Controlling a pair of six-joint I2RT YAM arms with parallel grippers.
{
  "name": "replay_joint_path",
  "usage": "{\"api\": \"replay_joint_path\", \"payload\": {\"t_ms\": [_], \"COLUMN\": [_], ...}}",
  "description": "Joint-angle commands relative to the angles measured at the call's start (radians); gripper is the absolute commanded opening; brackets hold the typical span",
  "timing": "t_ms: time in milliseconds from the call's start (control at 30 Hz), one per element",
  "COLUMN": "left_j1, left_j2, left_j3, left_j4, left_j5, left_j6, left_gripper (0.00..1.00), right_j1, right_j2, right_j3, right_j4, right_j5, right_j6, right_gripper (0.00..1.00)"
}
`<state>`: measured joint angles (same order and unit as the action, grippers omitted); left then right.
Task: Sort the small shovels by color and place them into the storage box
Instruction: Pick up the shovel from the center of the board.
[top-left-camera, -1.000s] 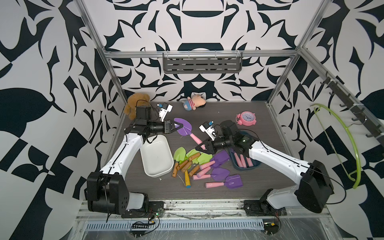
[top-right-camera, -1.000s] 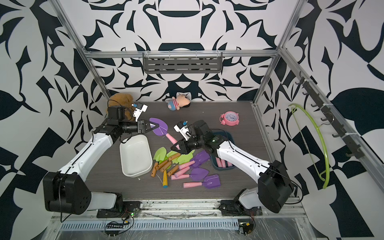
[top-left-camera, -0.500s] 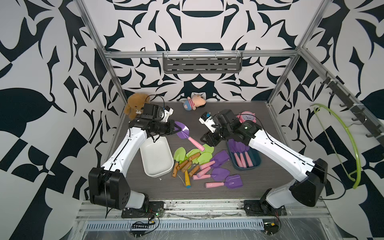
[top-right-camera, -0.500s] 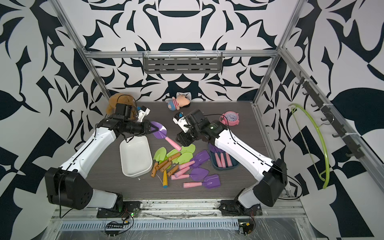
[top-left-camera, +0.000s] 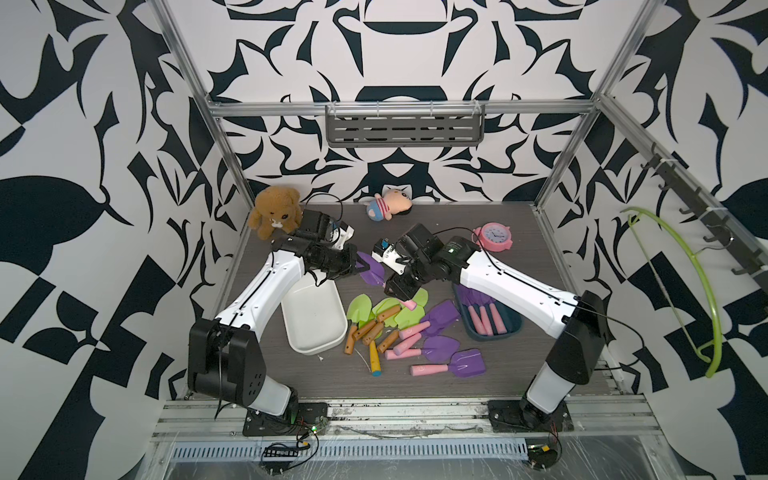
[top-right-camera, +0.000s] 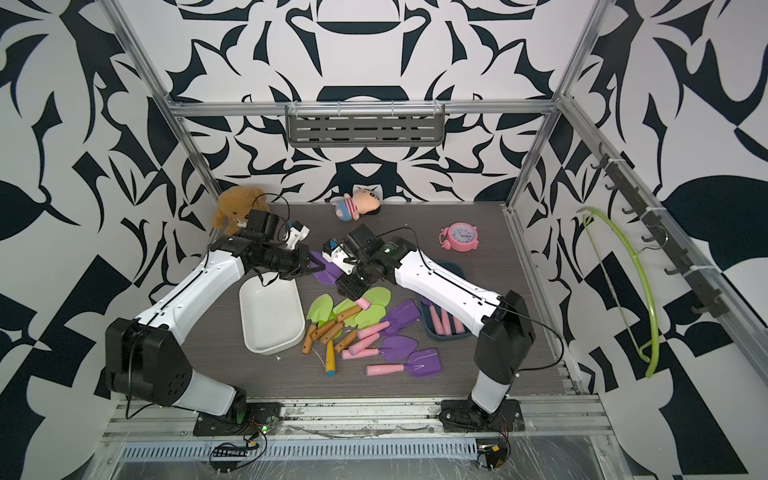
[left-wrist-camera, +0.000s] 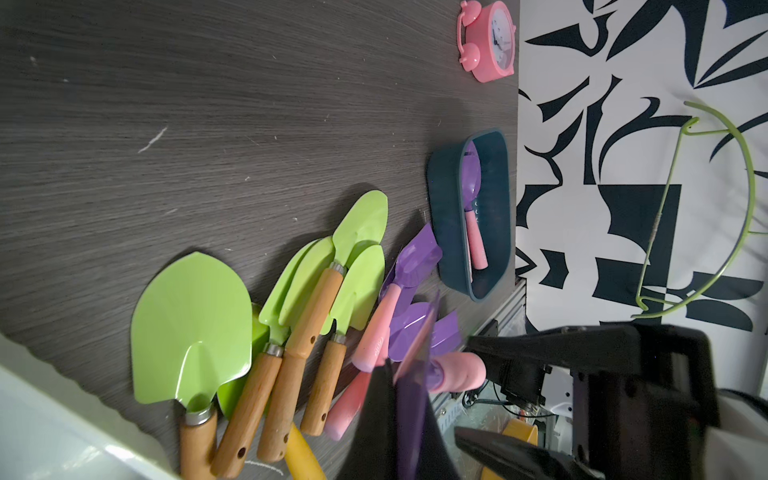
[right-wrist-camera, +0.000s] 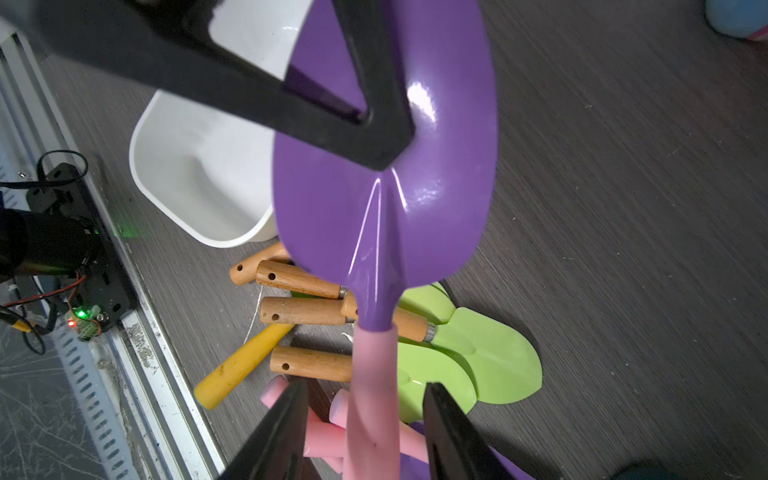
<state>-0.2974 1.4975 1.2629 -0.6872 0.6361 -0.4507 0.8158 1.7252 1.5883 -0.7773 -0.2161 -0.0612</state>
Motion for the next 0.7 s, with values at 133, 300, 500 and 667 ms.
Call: {"api": "replay_joint_path", "payload": {"t_ms": [133, 300, 500, 667], "left_j1": [-0.006, -0.006, -0.005, -0.005], "left_j2": [-0.022, -0.037, -0.039, -0.015], "left_j3": [-0.006, -0.013, -0.019, -0.082], "left_j4": [0.034, 0.053, 0.078, 0.102], "left_j5": [0.063, 0.059, 0.018, -0.076], "left_j6": [-0.018, 0.003, 0.161, 0.347], "left_gripper": [0.00, 0.04, 0.77, 0.89], "right_j1": [0.003, 0.003, -0.063, -0.231], "right_j2": [0.018, 0.009, -0.090, -0.203], "right_j3": [0.070, 0.074, -0.044, -0.194], "right_j4": [-0.032, -0.073, -0.075, -0.150], "right_j5": [0.039, 0.075, 0.121, 0.206], "right_j6": [-0.038, -0.051, 0.020, 0.145], "right_gripper": [0.29, 0.00, 0.00, 0.00]}}
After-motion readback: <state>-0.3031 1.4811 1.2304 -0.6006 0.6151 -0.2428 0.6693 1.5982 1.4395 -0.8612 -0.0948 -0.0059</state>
